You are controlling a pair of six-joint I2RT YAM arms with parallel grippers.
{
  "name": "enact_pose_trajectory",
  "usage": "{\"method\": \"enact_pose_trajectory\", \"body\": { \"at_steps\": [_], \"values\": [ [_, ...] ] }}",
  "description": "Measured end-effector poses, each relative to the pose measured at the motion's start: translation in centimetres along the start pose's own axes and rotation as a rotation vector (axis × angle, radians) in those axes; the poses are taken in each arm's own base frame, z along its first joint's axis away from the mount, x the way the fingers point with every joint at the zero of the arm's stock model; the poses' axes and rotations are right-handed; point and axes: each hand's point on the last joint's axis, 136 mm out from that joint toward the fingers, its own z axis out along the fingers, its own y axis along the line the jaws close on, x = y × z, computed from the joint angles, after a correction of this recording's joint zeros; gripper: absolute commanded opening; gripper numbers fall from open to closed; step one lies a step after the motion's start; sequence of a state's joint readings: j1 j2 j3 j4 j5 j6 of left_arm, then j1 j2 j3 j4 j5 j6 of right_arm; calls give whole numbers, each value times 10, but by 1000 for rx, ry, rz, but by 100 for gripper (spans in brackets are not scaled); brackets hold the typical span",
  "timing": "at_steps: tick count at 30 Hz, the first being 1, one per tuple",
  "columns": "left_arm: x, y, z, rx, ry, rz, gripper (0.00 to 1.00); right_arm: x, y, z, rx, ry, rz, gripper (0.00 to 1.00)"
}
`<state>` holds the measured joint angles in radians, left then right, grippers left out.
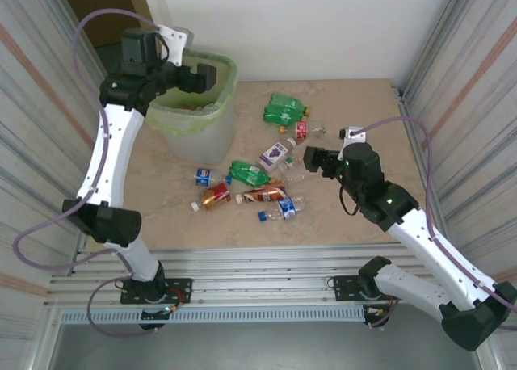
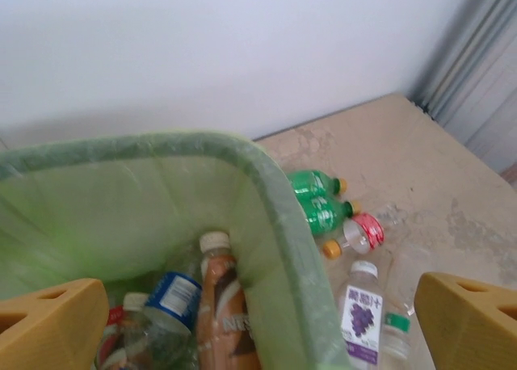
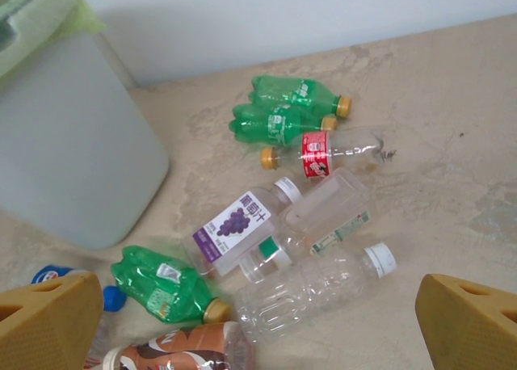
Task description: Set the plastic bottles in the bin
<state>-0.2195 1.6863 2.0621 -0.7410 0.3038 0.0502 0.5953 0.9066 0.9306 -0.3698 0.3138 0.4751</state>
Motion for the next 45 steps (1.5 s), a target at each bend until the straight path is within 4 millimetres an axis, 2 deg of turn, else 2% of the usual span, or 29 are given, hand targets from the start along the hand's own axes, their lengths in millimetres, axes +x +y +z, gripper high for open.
{"method": "enact_pose_trajectory", "body": {
  "at_steps": [6, 12, 16, 19, 25, 28, 37, 45],
  "values": [
    [38, -41, -21, 10, 26, 48, 98, 6, -6, 3, 24, 24, 13, 97],
    [80, -73, -65, 0, -10, 97, 99, 11, -12, 4, 50, 45, 21, 98],
    [114, -81, -91, -9, -26, 109, 99, 13, -19, 4, 85, 50, 27, 98],
    [143, -85, -100, -11, -14, 108, 99, 15, -24, 4, 105, 58, 35, 98],
    [207, -85, -97, -20, 76, 89, 99, 15, -30, 4, 132, 55, 49, 98],
    [230, -82, -94, -32, 111, 68, 99, 17, -33, 5, 148, 63, 53, 98],
    [279, -74, -74, -61, 205, 43, 99, 39, -59, 12, 288, 112, 77, 98],
    [312, -69, -50, -81, 327, 50, 99, 53, -78, 11, 385, 128, 100, 98]
  ]
}}
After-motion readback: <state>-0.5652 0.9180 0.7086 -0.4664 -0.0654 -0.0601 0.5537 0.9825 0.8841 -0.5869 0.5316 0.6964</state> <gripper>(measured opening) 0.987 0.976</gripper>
